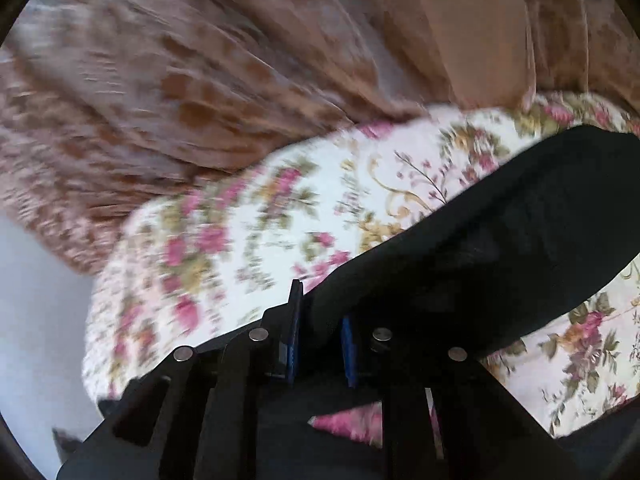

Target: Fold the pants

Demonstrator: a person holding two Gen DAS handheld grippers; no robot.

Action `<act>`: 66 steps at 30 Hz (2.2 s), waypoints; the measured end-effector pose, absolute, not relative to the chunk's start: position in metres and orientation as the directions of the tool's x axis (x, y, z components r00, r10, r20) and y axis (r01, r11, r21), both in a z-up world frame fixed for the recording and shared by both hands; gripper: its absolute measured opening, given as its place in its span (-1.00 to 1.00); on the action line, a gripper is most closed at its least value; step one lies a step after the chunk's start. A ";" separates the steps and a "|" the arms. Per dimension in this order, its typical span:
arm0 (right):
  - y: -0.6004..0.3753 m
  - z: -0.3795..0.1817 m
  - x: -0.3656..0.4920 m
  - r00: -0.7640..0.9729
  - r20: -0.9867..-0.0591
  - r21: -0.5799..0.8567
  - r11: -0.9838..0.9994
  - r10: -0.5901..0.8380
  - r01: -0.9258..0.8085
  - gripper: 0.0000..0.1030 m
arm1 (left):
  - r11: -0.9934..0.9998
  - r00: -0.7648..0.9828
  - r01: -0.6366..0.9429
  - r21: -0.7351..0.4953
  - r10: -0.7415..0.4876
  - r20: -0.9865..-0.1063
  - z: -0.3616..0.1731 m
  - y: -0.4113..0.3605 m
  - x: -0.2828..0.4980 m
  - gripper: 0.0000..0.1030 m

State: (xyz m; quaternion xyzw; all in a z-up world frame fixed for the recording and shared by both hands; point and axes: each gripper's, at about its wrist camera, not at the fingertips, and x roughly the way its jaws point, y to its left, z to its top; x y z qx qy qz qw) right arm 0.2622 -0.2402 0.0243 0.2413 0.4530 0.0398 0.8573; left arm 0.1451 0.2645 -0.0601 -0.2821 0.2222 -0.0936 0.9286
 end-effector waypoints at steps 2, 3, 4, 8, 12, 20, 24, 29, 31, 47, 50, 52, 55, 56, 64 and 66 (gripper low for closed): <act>-0.238 0.040 0.233 0.619 -0.720 0.463 0.882 0.314 0.092 -0.68 | 0.815 0.895 0.055 -0.577 -0.297 -0.333 -0.046 0.272 0.145 -0.72; -0.236 0.047 0.217 0.633 -0.703 0.464 0.883 0.325 0.062 -0.68 | 0.802 0.899 0.056 -0.595 -0.299 -0.319 -0.042 0.278 0.143 -0.72; -0.233 0.052 0.203 0.645 -0.687 0.463 0.886 0.335 0.032 -0.68 | 0.791 0.901 0.052 -0.609 -0.300 -0.312 -0.040 0.283 0.141 -0.72; -0.215 0.056 0.142 0.672 -0.637 0.445 0.892 0.378 -0.081 -0.68 | 0.765 0.902 0.004 -0.644 -0.281 -0.328 -0.055 0.297 0.133 -0.72; -0.205 0.033 0.097 0.672 -0.624 0.460 0.883 0.399 -0.098 -0.68 | 0.694 0.886 -0.068 -0.717 -0.288 -0.363 -0.093 0.311 0.114 -0.71; -0.186 -0.040 0.042 0.622 -0.681 0.414 0.904 0.386 -0.107 -0.68 | 0.698 0.878 -0.098 -0.709 -0.276 -0.392 -0.131 0.313 0.073 -0.55; -0.193 -0.072 0.038 0.584 -0.708 0.457 0.888 0.397 -0.050 -0.68 | 0.667 0.885 -0.096 -0.739 -0.282 -0.370 -0.127 0.315 0.052 0.25; -0.190 -0.070 0.034 0.597 -0.701 0.439 0.896 0.390 -0.071 -0.68 | 0.631 0.870 -0.044 -0.775 -0.356 -0.340 -0.127 0.309 0.028 0.42; -0.189 -0.071 0.033 0.599 -0.702 0.434 0.898 0.387 -0.071 -0.68 | 0.605 0.846 -0.025 -0.796 -0.411 -0.339 -0.128 0.304 0.026 0.42; -0.203 -0.023 0.038 0.702 -0.624 0.409 0.909 0.344 -0.081 -0.73 | 0.561 0.804 -0.119 -0.819 -0.430 -0.412 -0.111 0.304 0.067 -0.75; -0.201 0.003 0.027 0.733 -0.582 0.393 0.911 0.352 -0.126 -0.73 | 0.613 0.829 -0.040 -0.789 -0.421 -0.369 -0.083 0.308 0.056 -0.80; -0.203 0.007 0.023 0.722 -0.577 0.414 0.899 0.381 -0.144 -0.73 | 0.651 0.829 -0.043 -0.757 -0.400 -0.391 -0.080 0.311 0.049 -0.86; -0.200 -0.005 0.014 0.698 -0.605 0.398 0.905 0.382 -0.151 -0.73 | 0.680 0.800 -0.073 -0.730 -0.397 -0.450 -0.097 0.312 0.045 -0.86; -0.199 -0.012 0.013 0.688 -0.619 0.391 0.908 0.378 -0.147 -0.73 | 0.682 0.787 -0.086 -0.726 -0.400 -0.469 -0.105 0.311 0.045 -0.86; -0.194 -0.054 0.007 0.602 -0.713 0.365 0.923 0.361 -0.121 -0.73 | 0.705 0.756 -0.140 -0.695 -0.377 -0.535 -0.138 0.308 0.032 -0.88; -0.195 -0.058 0.003 0.593 -0.718 0.368 0.922 0.365 -0.122 -0.73 | 0.719 0.753 -0.138 -0.681 -0.370 -0.544 -0.136 0.307 0.029 -0.88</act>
